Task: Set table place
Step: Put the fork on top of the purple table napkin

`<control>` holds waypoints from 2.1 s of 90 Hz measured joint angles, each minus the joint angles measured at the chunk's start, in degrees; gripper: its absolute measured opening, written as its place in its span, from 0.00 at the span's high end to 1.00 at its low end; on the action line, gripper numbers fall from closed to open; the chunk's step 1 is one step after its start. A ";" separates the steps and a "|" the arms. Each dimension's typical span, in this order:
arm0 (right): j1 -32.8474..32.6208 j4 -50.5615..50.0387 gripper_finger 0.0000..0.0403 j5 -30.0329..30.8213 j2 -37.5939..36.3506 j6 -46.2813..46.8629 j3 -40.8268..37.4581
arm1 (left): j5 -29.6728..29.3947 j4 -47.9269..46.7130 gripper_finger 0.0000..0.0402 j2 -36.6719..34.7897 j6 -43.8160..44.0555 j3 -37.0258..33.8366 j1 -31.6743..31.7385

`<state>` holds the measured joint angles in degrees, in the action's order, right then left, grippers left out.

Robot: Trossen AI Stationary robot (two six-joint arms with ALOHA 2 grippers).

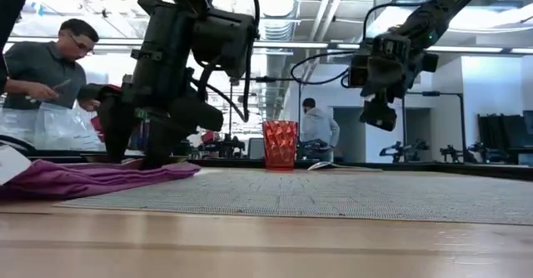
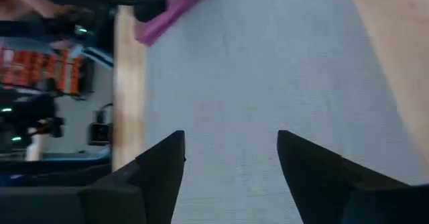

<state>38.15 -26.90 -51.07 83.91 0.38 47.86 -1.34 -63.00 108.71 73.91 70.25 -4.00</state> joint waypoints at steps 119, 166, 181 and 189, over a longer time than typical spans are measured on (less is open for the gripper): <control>-23.98 12.23 0.45 27.21 -6.68 23.33 0.00 | -14.96 29.14 0.34 -8.45 -4.62 4.25 -11.34; -22.66 24.04 0.75 18.63 7.28 23.77 1.07 | -25.72 61.21 0.34 -18.29 -28.07 4.32 -9.90; -24.45 28.48 0.97 15.99 16.57 23.50 5.68 | -25.61 58.24 0.34 -20.44 -28.21 4.28 -7.96; -25.04 28.60 0.99 13.64 21.18 23.52 10.35 | -24.61 58.33 0.34 -20.92 -27.96 4.28 -7.61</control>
<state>13.11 1.70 -37.43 105.09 23.90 58.21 -25.95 -4.67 87.79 45.95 74.52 -11.62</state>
